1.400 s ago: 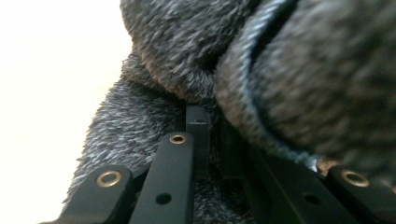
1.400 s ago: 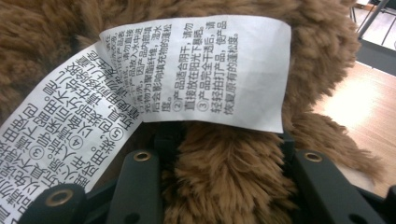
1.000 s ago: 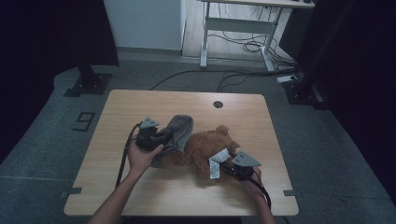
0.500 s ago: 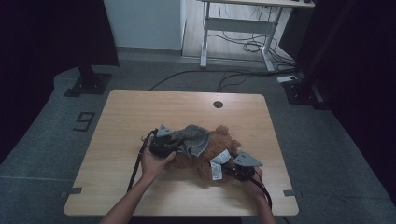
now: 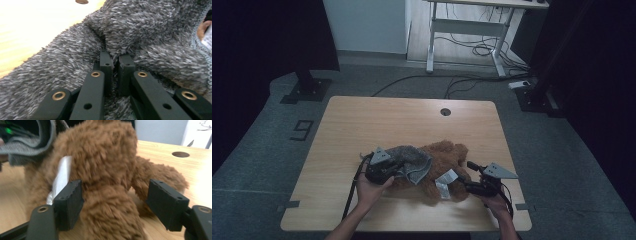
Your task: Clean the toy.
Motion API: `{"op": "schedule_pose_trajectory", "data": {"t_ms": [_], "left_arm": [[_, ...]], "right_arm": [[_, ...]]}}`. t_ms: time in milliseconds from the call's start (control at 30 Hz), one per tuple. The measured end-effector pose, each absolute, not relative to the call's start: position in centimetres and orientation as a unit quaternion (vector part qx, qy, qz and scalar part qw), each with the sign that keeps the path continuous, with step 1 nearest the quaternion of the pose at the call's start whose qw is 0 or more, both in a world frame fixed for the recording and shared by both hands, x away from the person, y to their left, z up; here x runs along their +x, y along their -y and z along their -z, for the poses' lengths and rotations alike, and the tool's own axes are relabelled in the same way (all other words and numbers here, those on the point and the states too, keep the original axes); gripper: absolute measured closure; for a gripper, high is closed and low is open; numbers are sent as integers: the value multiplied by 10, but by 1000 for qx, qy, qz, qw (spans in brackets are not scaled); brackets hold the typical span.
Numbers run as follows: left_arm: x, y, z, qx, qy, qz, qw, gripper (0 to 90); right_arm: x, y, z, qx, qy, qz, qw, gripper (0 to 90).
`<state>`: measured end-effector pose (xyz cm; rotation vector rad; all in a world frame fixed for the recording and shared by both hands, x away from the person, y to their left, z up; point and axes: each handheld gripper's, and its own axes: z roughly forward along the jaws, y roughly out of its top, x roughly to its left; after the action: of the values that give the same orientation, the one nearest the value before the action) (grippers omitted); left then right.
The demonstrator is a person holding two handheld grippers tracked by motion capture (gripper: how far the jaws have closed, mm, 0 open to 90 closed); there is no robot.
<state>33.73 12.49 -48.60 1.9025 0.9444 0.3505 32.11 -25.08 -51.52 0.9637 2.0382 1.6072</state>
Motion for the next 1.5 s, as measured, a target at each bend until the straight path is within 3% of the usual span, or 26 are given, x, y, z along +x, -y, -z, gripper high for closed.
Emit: {"op": "schedule_pose_trajectory", "data": {"t_ms": [233, 333, 433, 667, 933, 1067, 1200, 1333, 1500], "left_arm": [[332, -130, 488, 777, -387, -141, 475, 840], [332, -136, 488, 775, -392, -134, 477, 840], [329, -140, 488, 774, -392, -123, 481, 840], [321, -131, 468, 783, -379, -114, 480, 829], [340, -69, 420, 793, -342, -124, 488, 828], [353, -28, 425, 808, -336, -118, 470, 821], [358, -11, 445, 818, -343, -115, 447, 815], [361, -22, 460, 808, -357, -91, 460, 820], [361, -45, 453, 801, -369, -118, 457, 811]], "right_arm": [[344, 215, 512, 325, -763, -537, 153, 207], [348, 204, 516, 312, -775, -524, 164, 354], [348, 198, 523, 311, -781, -513, 172, 439], [337, 206, 536, 297, -789, -504, 187, 515], [332, 204, 539, 288, -800, -481, 214, 524], [331, 205, 539, 288, -800, -479, 215, 521], [330, 205, 541, 288, -801, -476, 222, 522], [330, 207, 544, 286, -809, -466, 218, 554], [332, 207, 542, 297, -808, -463, 212, 593]]}}
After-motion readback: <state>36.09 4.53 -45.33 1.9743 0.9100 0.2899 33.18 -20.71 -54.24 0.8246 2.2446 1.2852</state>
